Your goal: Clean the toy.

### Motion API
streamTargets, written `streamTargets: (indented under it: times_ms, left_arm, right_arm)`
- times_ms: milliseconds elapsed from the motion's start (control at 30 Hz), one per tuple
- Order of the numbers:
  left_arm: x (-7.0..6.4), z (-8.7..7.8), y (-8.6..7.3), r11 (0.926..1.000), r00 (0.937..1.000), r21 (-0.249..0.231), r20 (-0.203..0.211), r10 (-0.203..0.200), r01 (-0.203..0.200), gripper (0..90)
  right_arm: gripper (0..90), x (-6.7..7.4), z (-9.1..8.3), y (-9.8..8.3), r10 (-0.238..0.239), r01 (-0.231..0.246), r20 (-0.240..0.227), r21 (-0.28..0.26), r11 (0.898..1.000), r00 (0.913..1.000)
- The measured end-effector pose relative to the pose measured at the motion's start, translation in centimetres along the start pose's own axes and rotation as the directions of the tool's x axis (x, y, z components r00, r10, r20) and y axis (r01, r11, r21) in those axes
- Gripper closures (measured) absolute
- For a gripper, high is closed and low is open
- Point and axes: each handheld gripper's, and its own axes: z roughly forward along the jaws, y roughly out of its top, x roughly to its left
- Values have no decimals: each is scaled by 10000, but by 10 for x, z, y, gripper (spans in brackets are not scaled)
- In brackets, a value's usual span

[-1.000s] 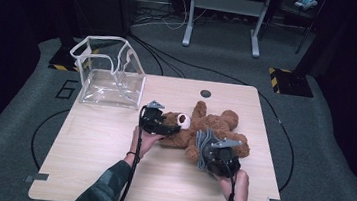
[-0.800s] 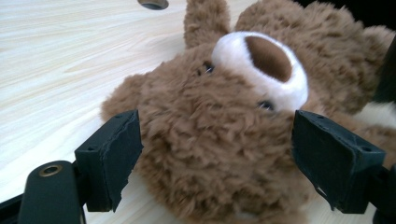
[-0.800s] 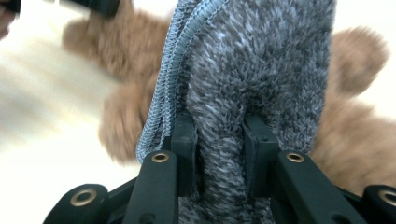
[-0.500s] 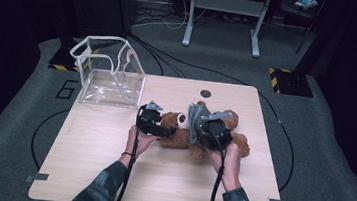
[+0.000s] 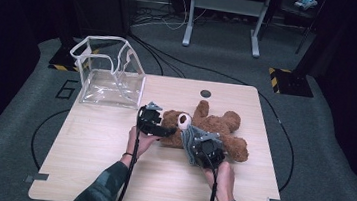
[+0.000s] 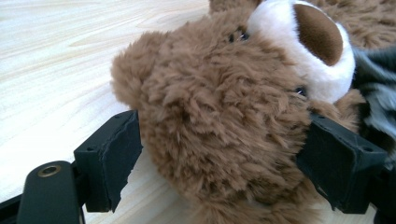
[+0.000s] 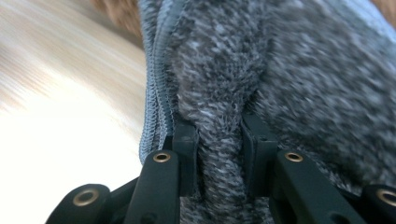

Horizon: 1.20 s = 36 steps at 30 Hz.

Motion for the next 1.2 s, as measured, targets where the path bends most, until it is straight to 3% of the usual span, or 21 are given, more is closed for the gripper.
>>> streamTargets:
  times_ms: [167,300,400,533,633,767,967,1133,1200]
  left_arm:
    - [2,-8,1,9995,9999,-282,59,121,-119,172]
    - [6,-17,3,9983,9999,-580,-152,70,-78,177]
    - [10,-20,6,9978,9994,-669,-354,-12,-12,177]
    - [13,-12,5,9994,9983,-284,-555,192,-208,180]
    - [15,-7,3,9997,9990,-163,-410,-182,175,176]
    - [16,-5,3,9999,9991,-96,-399,-106,102,176]
    - [16,-4,2,9995,9990,-53,-329,-299,297,178]
    - [17,-2,1,9993,9987,11,-345,-381,382,177]
    - [17,-2,0,9987,9982,28,-329,-498,499,175]
  right_arm:
    - [713,-7,-4,-13,72,-77,313,164,9998,9995]
    - [711,-12,-7,-18,187,-205,568,318,9993,9982]
    - [707,-15,-16,-18,338,-347,639,137,9993,9974]
    - [703,-10,-32,-7,351,-315,464,-752,9967,9983]
    - [700,-5,-36,3,371,-320,388,-1238,9918,9986]
    - [699,0,-29,18,203,-164,259,-1407,9899,9995]
    - [697,21,-18,40,-140,122,-95,-1697,9854,9999]
    - [700,38,10,36,-476,429,-430,-1045,9936,9979]
    - [703,40,15,31,-365,311,-759,-720,9969,9964]
